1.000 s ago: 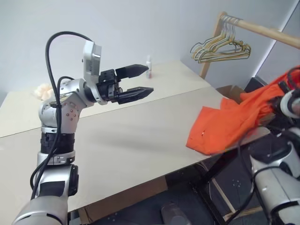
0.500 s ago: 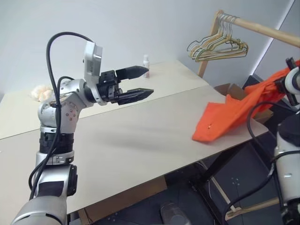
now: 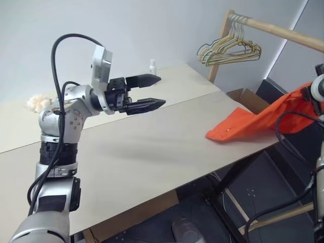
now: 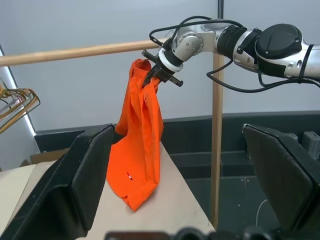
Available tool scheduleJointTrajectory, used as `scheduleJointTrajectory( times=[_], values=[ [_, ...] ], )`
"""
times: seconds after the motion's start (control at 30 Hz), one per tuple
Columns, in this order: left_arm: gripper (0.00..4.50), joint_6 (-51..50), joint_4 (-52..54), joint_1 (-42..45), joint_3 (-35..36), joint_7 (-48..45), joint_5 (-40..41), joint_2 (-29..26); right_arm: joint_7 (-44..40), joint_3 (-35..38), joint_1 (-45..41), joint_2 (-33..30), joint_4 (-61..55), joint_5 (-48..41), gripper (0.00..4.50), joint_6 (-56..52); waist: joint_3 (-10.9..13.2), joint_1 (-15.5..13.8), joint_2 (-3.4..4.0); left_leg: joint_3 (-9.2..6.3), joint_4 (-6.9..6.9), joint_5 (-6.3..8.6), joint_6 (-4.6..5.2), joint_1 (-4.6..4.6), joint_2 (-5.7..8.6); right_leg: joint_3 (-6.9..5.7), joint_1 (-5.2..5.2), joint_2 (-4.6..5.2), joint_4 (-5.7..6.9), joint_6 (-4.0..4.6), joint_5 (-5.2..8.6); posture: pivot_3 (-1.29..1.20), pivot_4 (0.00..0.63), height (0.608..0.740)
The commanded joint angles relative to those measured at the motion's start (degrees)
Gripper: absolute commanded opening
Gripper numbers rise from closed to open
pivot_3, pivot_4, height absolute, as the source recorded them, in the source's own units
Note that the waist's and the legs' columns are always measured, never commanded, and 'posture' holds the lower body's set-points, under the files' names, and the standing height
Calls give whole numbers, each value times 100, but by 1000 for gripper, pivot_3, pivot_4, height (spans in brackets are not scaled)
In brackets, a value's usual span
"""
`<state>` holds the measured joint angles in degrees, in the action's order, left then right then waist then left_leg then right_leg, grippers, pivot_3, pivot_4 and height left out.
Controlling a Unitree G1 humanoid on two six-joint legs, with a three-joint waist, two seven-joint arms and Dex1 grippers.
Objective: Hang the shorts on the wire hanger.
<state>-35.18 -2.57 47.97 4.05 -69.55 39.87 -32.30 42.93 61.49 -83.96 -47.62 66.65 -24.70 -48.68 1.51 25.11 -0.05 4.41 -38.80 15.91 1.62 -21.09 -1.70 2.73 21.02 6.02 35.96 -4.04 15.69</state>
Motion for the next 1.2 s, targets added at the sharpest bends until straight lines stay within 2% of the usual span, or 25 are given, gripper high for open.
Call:
scheduleJointTrajectory(
  times=[0.03, 0.33, 0.63, 0.8, 1.03, 1.07, 1.2],
  values=[
    [4474, -24, 215, -4, 72, -41, 78, -113, 221, 70, 87, -100, 21, -383, 33, 252, 4, 0, -7, 0, 0, 0, 0, 0, 0, -1, 0, 0, 0, 0, 0, -360, 0, 740],
    [4474, -98, 297, -53, 43, -54, 131, -158, 617, -42, 293, -180, 41, -768, 33, 529, 14, -3, -23, -1, -1, 0, 0, -1, -2, -3, -2, 1, -2, -1, 0, -372, 0, 740],
    [4474, -134, 264, -11, 0, -101, 131, -125, 1101, -369, 371, -71, -248, -772, 33, 580, 16, -7, -27, -3, -1, 0, -1, -1, -3, -7, -4, 3, -5, -2, 0, -384, 0, 740],
    [4500, -150, 254, 4, -3, -119, 135, -134, 1288, -411, 358, 26, -493, -909, 1683, 435, 16, 13, -27, -2, -2, -1, -1, 0, -3, -4, -4, 3, -4, -2, -1, -384, 0, 740],
    [4500, -178, 307, -37, 31, -106, 158, -163, 1437, -465, 448, 83, -758, -1014, 4231, 391, 16, 20, -26, -2, -2, -1, -1, -1, -3, -4, -4, 4, -4, -3, -1, -381, 0, 740],
    [4500, -179, 312, -43, 36, -103, 160, -166, 1411, -515, 471, 94, -802, -1003, 4476, 384, 16, 20, -26, -2, -3, -1, -1, -1, -3, -4, -4, 4, -4, -4, -1, -381, 0, 740],
    [4500, -185, 311, -46, 60, -95, 165, -179, 1219, -1043, 602, 248, -1302, -756, 4476, 287, 16, 22, -25, -2, -3, -1, -1, 0, -3, -2, -4, 5, -2, -5, -1, -375, 0, 740]
  ],
)
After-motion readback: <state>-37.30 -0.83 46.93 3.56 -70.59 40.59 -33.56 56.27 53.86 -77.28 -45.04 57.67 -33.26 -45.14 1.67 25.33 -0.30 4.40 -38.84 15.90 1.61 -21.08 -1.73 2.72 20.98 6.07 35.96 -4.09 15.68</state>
